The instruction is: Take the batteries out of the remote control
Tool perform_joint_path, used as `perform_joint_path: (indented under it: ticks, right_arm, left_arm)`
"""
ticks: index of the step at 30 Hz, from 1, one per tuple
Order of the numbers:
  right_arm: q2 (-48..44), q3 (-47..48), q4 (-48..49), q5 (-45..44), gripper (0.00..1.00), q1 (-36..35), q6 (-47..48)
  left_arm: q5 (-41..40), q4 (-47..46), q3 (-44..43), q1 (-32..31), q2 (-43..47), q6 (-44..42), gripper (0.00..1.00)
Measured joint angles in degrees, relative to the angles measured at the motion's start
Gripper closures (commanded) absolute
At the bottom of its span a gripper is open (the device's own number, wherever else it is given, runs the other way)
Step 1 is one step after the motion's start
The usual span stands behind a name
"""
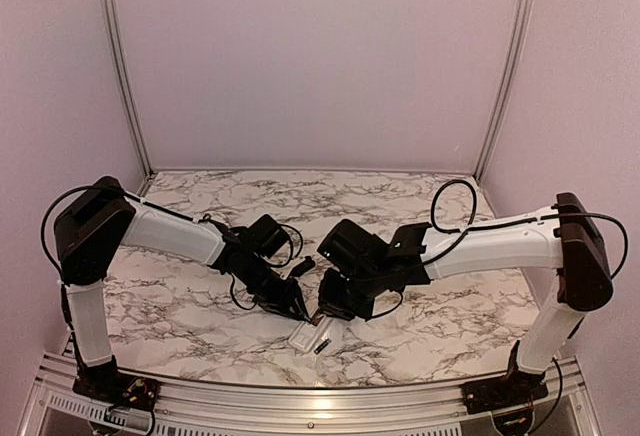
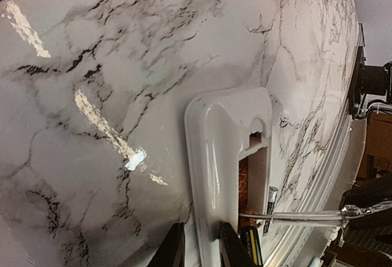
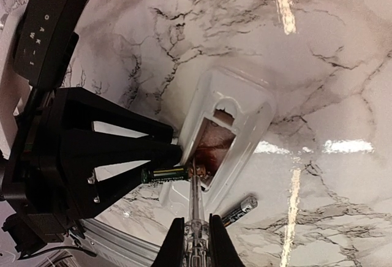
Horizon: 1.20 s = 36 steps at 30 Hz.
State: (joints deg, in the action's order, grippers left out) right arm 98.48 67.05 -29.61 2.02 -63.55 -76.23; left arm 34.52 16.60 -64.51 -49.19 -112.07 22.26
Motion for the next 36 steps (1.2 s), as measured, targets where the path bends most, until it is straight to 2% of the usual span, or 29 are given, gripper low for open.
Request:
perform_joint_path:
  ticks: [13,22,36]
  right_arm:
    - [1.7,2.71,-2.67,0.2,1.0,-0.22,1.25]
    - [3.28,7.74,-8.13,0.2,1.0,-1.2,2.67]
    - [3.37,9.03,-8.92,0.31,1.0,-2.21,2.82]
  left_arm:
    - [0.02,-0.04,0.02,-0.04,0.0,-0.31,0.79]
    - [0.0,-0.02,0.02,-0.04,0.0,-0.74,0.8]
    - [-0.04,-0.02,0.02,-0.04,0.02,-1.7,0.79]
